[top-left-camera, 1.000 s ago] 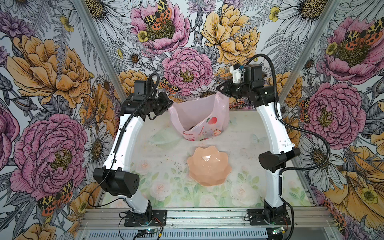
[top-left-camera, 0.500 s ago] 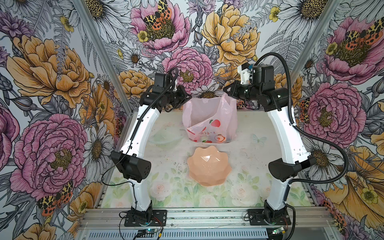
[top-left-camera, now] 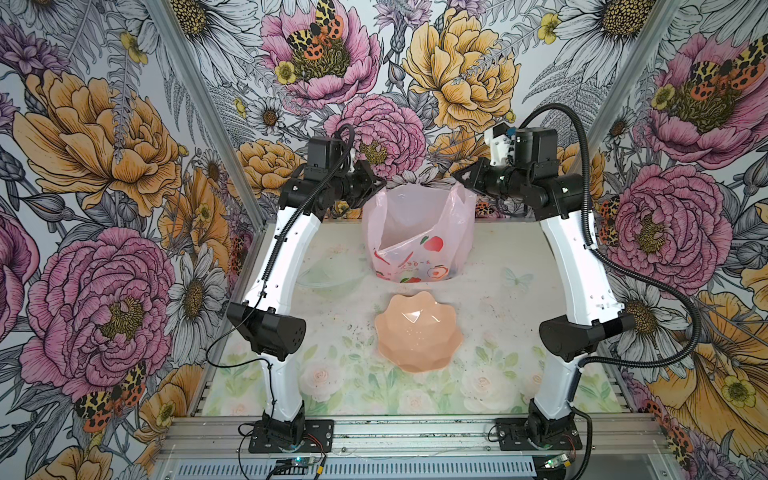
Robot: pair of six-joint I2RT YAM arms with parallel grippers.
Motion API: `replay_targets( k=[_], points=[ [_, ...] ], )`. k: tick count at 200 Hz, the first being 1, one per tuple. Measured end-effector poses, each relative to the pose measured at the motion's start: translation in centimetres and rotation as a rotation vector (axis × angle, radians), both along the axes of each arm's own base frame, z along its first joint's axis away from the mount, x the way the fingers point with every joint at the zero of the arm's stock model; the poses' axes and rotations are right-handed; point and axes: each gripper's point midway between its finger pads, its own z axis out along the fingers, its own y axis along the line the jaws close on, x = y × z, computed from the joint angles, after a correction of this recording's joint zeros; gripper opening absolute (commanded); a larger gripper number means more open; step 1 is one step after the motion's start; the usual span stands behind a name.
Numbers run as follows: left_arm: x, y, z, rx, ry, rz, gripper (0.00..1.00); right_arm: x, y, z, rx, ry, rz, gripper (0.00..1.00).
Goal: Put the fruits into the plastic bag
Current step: 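Grip the bag handles with both grippers and hold the bag upright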
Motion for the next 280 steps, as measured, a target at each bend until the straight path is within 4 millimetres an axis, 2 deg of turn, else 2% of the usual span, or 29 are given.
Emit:
replay_targets(
  k=[29,59,72,91,112,125,140,164,173,191,212,225,259,270,280],
  points=[
    [-0.3,-1.8,-0.2,-0.024,0.004,-0.022,0.0,-0.3,1.6,0.8,0.05,-0.003,0.051,0.0],
    [-1.0,-3.1,0.1,-0.037,-0.002,-0.048,0.0,-0.2,2.4,0.2,0.063,0.02,0.08,0.0],
    [-0.8,-2.1,-0.5,-0.032,0.01,-0.027,0.0,0.2,1.8,-0.5,0.056,0.032,0.067,0.0],
    [-0.5,1.1,-1.5,-0.016,0.038,0.045,0.0,0.8,0.8,-1.6,0.048,0.062,0.041,0.0],
    [-0.6,3.7,-1.2,-0.022,0.034,0.107,0.0,1.2,0.4,-1.8,0.054,0.071,0.031,0.0],
    [-0.7,3.5,-0.3,-0.035,0.009,0.105,0.0,1.0,1.3,-1.3,0.063,0.059,0.051,0.0],
    [-1.1,1.8,0.8,-0.049,-0.027,0.069,0.0,0.8,2.8,-0.7,0.077,0.042,0.088,0.0],
    [-1.7,0.1,1.4,-0.06,-0.047,0.029,0.0,0.4,3.5,-0.6,0.085,0.043,0.115,0.0],
    [-1.6,0.4,1.4,-0.06,-0.048,0.035,0.0,0.7,2.9,-0.7,0.084,0.044,0.103,0.0],
    [-1.0,2.3,0.8,-0.055,-0.037,0.075,0.0,1.3,1.3,-1.4,0.07,0.061,0.058,0.0],
    [-0.6,3.4,0.4,-0.054,-0.026,0.103,0.0,1.5,0.7,-1.8,0.068,0.075,0.039,0.0],
    [-0.8,2.8,0.4,-0.055,-0.022,0.09,0.0,1.1,1.7,-1.8,0.066,0.076,0.058,0.0],
    [-1.6,-0.2,0.7,-0.063,-0.029,0.02,0.0,-0.8,6.4,-1.7,0.072,0.064,0.168,0.0],
    [-1.7,-0.4,0.8,-0.066,-0.029,0.012,0.0,-0.9,6.7,-1.8,0.071,0.067,0.176,0.0],
    [-1.6,-0.1,0.8,-0.068,-0.03,0.016,0.0,-0.5,6.2,-1.8,0.069,0.066,0.16,0.0]
  ],
)
